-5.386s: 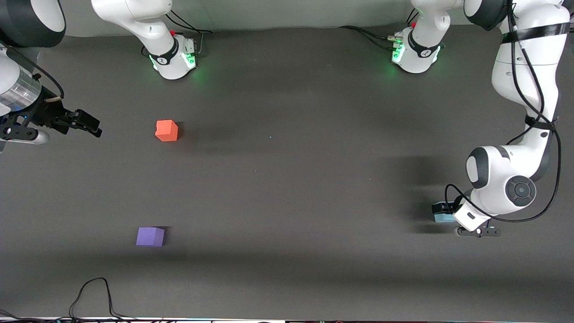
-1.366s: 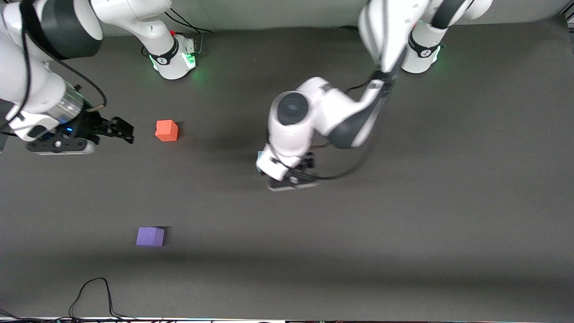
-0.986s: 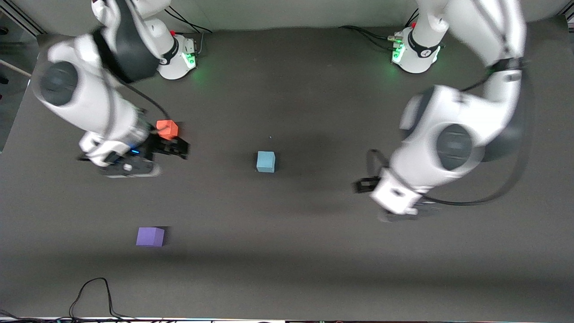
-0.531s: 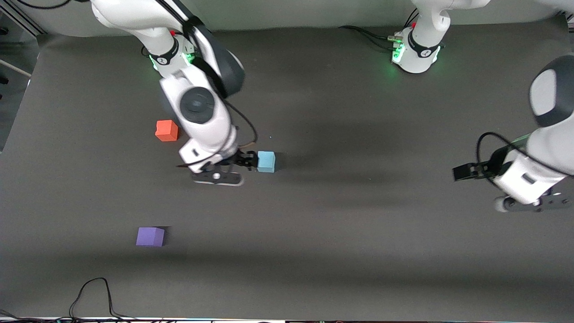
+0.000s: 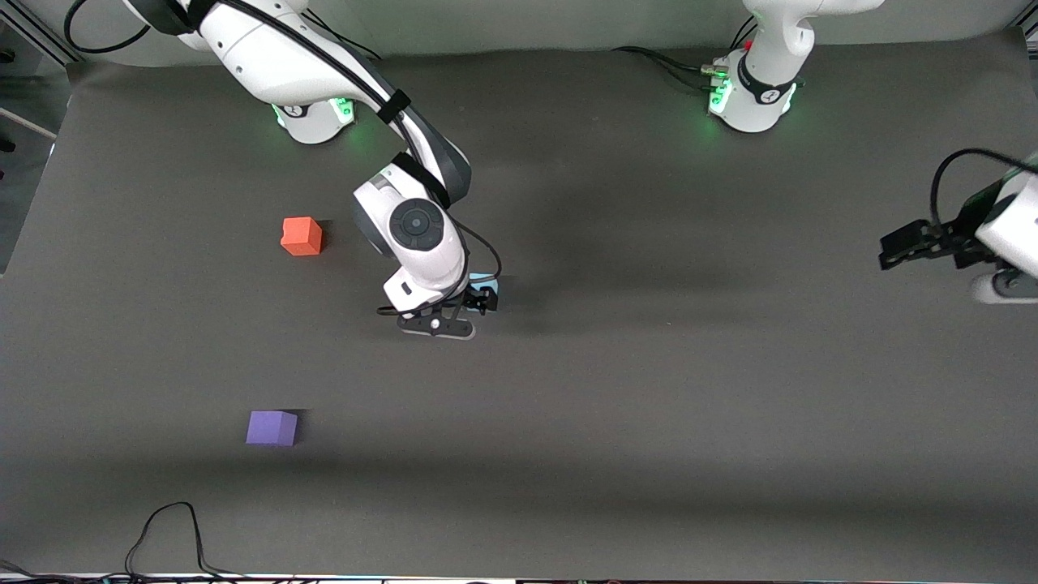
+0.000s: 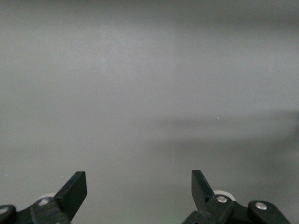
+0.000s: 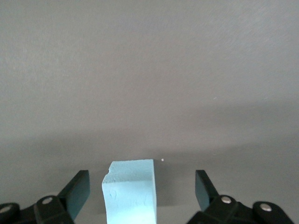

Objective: Place blue block between orange and purple blocks
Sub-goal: 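Close the right gripper on the light-blue cube and lift it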

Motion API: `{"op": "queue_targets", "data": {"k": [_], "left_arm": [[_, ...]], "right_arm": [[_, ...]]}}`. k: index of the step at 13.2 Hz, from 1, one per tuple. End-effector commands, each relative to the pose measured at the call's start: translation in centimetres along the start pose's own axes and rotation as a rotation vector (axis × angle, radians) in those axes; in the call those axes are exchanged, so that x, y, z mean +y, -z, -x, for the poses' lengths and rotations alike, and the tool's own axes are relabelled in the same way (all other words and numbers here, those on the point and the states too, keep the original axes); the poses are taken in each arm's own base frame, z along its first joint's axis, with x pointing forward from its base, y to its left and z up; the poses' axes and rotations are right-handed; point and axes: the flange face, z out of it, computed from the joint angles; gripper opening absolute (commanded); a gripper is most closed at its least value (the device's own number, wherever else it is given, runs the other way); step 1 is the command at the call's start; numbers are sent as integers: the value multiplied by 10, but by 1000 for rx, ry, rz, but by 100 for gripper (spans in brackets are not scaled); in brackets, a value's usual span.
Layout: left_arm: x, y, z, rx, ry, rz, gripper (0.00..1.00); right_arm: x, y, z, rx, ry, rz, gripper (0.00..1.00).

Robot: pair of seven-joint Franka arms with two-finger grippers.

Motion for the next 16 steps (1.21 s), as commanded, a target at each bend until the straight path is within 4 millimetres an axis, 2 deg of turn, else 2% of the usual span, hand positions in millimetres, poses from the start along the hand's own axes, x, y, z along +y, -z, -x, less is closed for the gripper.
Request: {"op": "queue_targets", "data": {"k": [1, 3, 4, 6, 7, 8, 9, 10, 12, 14, 16], "left_arm": [[-4, 12, 15, 19, -23, -11, 100], [-3, 22, 21, 10, -23, -7, 100], [-3, 24, 22, 7, -22, -2, 100], [0, 33, 27, 21, -11, 4, 100], [1, 33, 27, 15, -11, 2, 100], [3, 31, 29, -7, -16, 2, 100], [3, 31, 30, -8, -18, 2, 100], [4, 31, 30, -10, -19, 2, 100], [4, 31, 31, -13, -19, 2, 100], [3, 31, 32, -19, -30, 2, 100], [3, 31, 32, -21, -31, 2, 100]], "right_arm": [[-1, -10, 27, 21, -16, -27, 100], [4, -25, 37, 25, -9, -44, 100], [-3, -32, 51, 26, 1, -51, 100], [-5, -40, 54, 26, -19, -60, 100], [-4, -43, 55, 22, -28, -57, 96], [-4, -44, 55, 26, -19, -52, 65], [-4, -46, 56, 37, 3, -40, 42], [-4, -47, 57, 39, 9, -37, 35], [-3, -46, 55, 41, 6, -37, 34], [-3, -36, 53, 49, 10, -38, 34], [7, -3, 44, 57, 17, -4, 34]]}}
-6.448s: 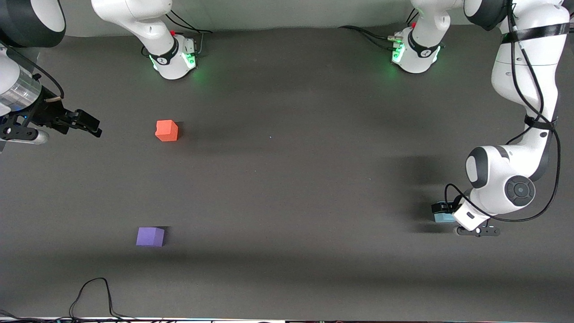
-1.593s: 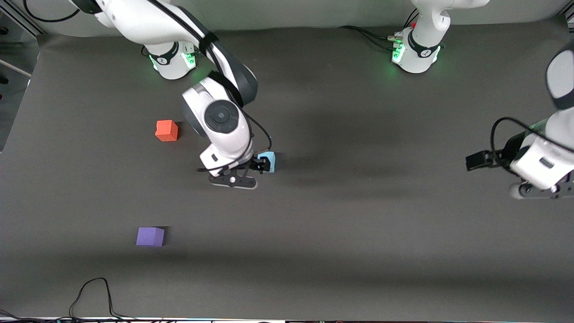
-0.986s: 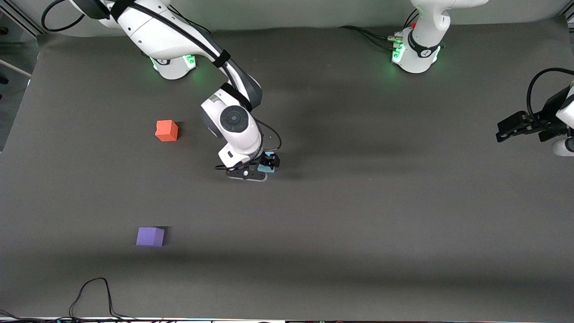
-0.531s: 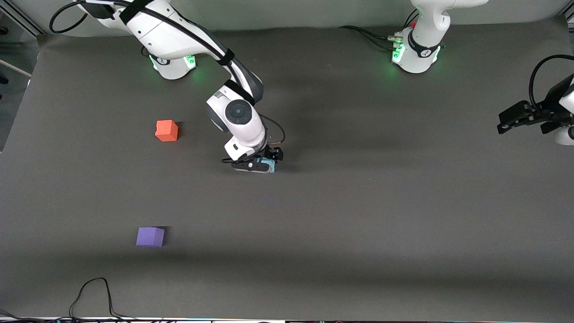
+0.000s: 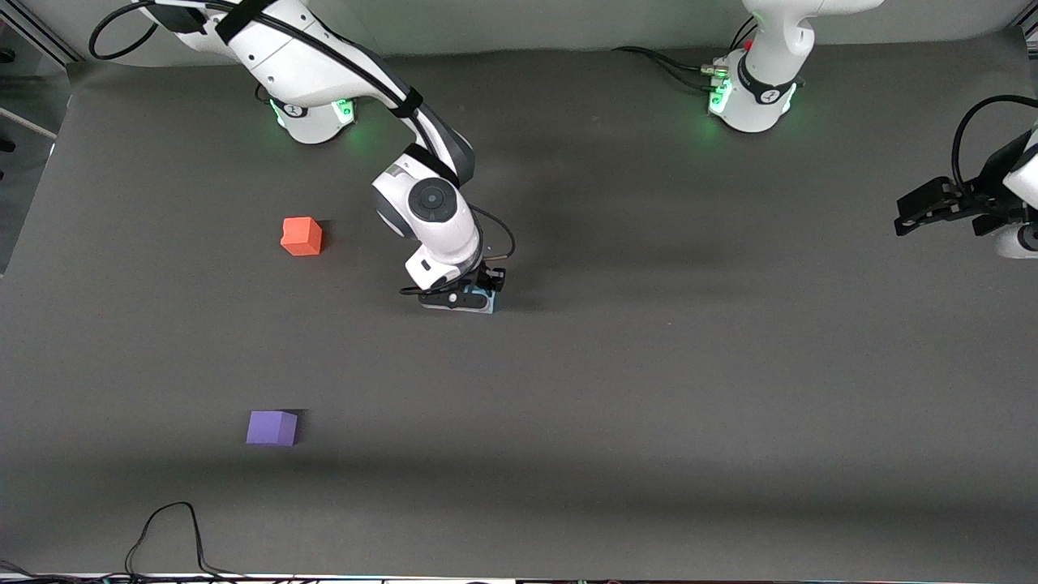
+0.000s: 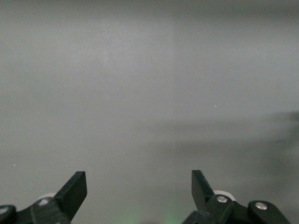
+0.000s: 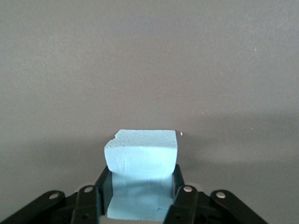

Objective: Place blue block between orange and purple blocks
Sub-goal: 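Carry the cube with the right gripper between the red and purple cubes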

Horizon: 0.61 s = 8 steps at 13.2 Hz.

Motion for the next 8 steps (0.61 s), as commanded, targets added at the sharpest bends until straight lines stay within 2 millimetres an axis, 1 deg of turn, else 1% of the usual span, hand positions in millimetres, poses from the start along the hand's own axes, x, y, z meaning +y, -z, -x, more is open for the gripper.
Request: {"op": "queue_targets", "data": {"k": [1, 2, 3, 4, 5, 6, 7, 8], "left_arm": [[0, 6, 8, -10, -17, -2, 100], [0, 5, 8, -16, -18, -3, 100], [-1, 5, 10, -24, -25, -9, 100], [-1, 4, 11, -35, -46, -14, 100], [-2, 4, 12, -38, -51, -13, 100], [-3, 4, 12, -38, -50, -12, 100], [-2, 4, 13, -39, -51, -12, 100], [-1, 3, 12, -41, -48, -13, 100]], "right_arm": [[22, 57, -16, 12, 23, 71, 34], [38, 79, -28, 11, 32, 87, 35], [60, 102, -42, -12, 39, 84, 35], [92, 125, -63, -39, 62, 68, 36], [129, 141, -84, -66, 105, 56, 37], [170, 149, -104, -84, 147, 63, 37], [205, 151, -118, -90, 169, 75, 37], [250, 145, -132, -96, 164, 89, 38]]}}
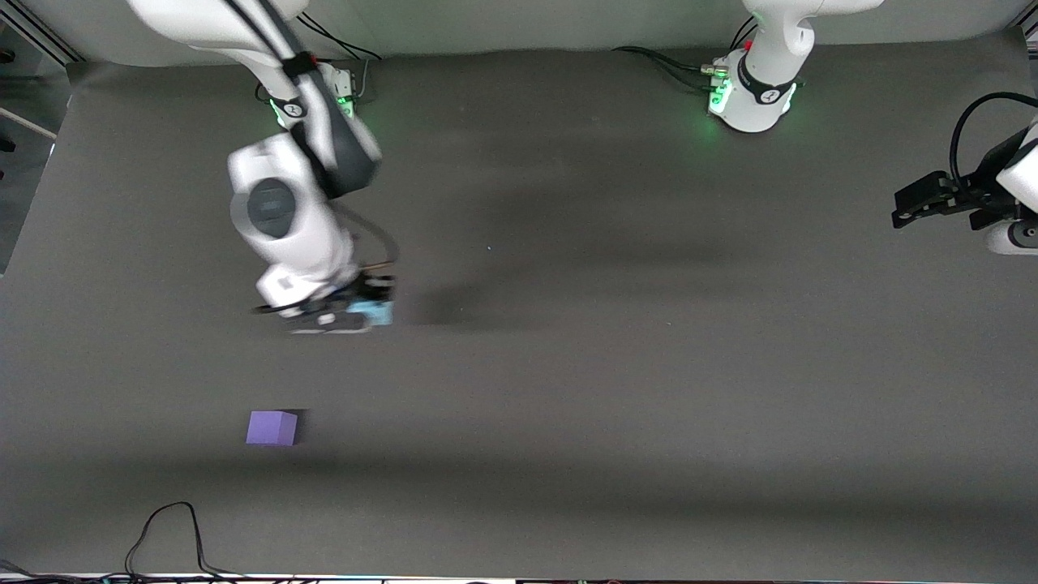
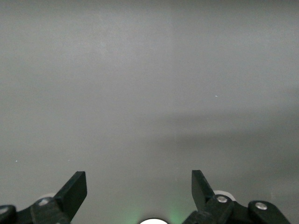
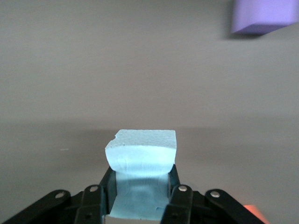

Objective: Place blue block between orange and purple blocks
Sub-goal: 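Carry the cube with the right gripper between the red and purple cubes, then lower the cube onto the table and open the right gripper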

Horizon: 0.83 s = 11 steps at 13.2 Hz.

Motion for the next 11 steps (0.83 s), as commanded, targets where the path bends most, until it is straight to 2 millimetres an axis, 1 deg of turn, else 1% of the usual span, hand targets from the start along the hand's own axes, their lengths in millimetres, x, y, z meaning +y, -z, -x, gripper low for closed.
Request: {"op": "queue_targets", "data": {"k": [1, 2, 3, 4, 5, 6, 8, 10, 11], "left_arm": [[-1, 6, 9, -7, -18, -13, 100], [-2, 6, 9, -7, -17, -13, 100], [-2, 6, 9, -7, -17, -13, 100], [-2, 4, 8, -10, -24, -12, 100], [-2, 5, 9, -11, -24, -12, 100], [-1, 5, 9, -14, -26, -12, 100], [0, 6, 9, -15, -30, -13, 100], [2, 5, 9, -16, -35, -13, 100], [2, 4, 9, -18, -35, -13, 100]], "right_arm": [[86, -26, -8, -23, 35, 9, 39], [108, -45, -5, -12, 27, 13, 39], [117, -71, 3, 15, 24, 17, 39], [119, -103, 13, 51, 28, 24, 41], [120, -121, 14, 74, 38, 34, 42], [122, -131, 13, 74, 51, 42, 42], [123, -139, 11, 85, 55, 49, 42], [124, -142, 13, 85, 54, 50, 44], [124, -143, 14, 88, 54, 49, 47]]}}
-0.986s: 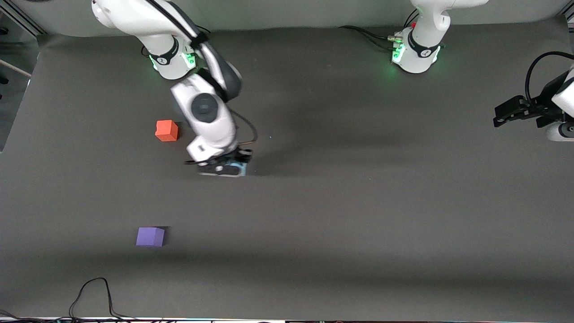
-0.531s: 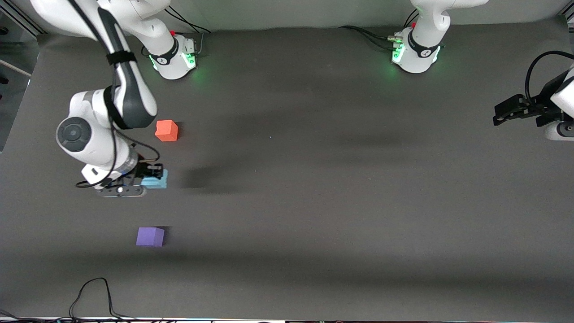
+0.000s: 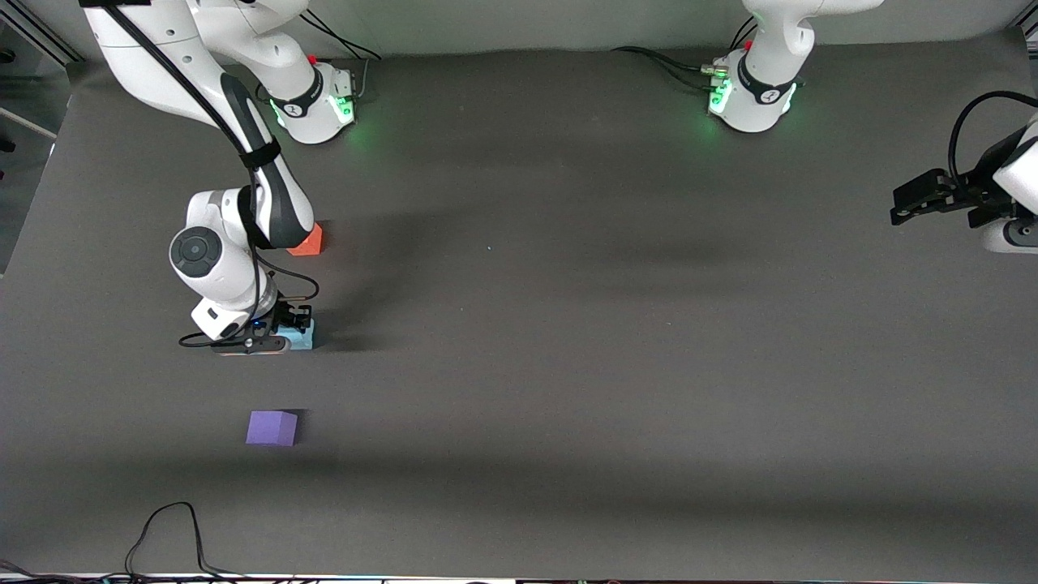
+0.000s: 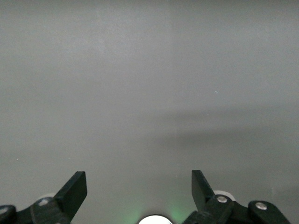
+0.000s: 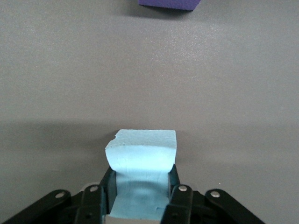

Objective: Place blue block between orange and purple blocks
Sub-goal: 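Lower the cube onto the table and open the right gripper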

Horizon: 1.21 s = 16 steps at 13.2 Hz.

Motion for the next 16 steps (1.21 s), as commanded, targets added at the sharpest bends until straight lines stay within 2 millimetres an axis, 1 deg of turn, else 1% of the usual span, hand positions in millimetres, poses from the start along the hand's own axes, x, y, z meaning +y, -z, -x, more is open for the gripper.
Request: {"op": "queue_targets", "data": {"k": [1, 2, 3, 4, 6, 7, 8, 9, 11, 13, 16], "left_arm": [[1, 5, 7, -4, -20, -13, 100], [1, 6, 8, -1, -20, -13, 100], [1, 6, 8, -3, -20, -13, 100], [1, 6, 8, -4, -20, -13, 100], [1, 5, 7, -6, -20, -13, 100], [1, 5, 7, -6, -20, -13, 100], [1, 5, 8, -4, -20, -13, 100], [1, 6, 8, -3, -20, -13, 100], [2, 6, 8, -3, -22, -13, 100], [2, 6, 8, -3, -22, -13, 100], [2, 6, 8, -3, -22, -13, 100]], "right_arm": [[2, 2, 0, 17, 17, -12, 52], [2, 2, 0, 18, 17, -11, 62], [2, 0, 0, 18, 17, -10, 86], [2, 0, 0, 19, 17, -10, 100], [3, 7, -2, 25, 10, -13, 100], [10, 14, -3, 31, 0, -15, 100], [17, 31, -6, 50, -14, -25, 100], [21, 59, -9, 49, -25, -45, 100], [41, 115, -12, 56, -56, -80, 100], [53, 169, -3, 91, -67, -129, 100], [69, 243, 12, 101, -65, -177, 100]]}}
